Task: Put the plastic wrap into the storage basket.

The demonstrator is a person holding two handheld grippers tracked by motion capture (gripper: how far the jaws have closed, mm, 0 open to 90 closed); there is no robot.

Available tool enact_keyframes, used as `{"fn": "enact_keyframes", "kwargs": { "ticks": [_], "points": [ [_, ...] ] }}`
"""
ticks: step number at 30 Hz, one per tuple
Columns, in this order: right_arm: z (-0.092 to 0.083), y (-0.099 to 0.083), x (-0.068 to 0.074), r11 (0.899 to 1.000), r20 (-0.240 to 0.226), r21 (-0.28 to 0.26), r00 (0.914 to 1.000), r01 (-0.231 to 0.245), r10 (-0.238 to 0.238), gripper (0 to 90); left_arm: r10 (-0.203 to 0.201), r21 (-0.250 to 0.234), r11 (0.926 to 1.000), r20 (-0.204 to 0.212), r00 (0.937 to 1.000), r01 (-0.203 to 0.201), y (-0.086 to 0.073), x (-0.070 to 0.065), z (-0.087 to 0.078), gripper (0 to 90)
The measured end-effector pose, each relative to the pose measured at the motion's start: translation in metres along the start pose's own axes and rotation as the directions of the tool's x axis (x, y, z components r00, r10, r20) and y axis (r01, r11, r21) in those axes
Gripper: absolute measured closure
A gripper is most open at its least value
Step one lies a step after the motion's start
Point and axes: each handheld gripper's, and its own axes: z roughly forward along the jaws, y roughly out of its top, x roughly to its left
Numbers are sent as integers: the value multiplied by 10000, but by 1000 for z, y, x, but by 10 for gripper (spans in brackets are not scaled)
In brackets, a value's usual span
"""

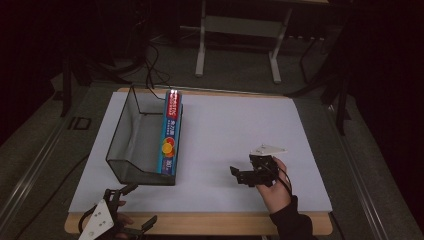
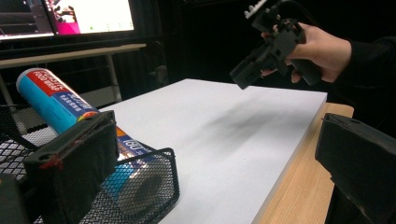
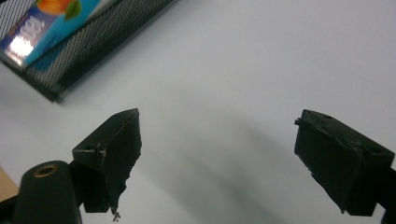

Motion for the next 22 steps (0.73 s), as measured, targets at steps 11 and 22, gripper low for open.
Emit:
{"fn": "enact_keyframes", "kwargs": {
  "ticks": [11,22],
  "points": [
    [-14,-28,-15,9999,543,-164,9985,11,-2,145,24,11,10000,26,10000,-24,0,-1,1,2],
    [-10,-32,-18,9998,889,-139,9960,125,-112,145,72,83,9999,120,9999,-73,0,-1,2,2]
  ]
}}
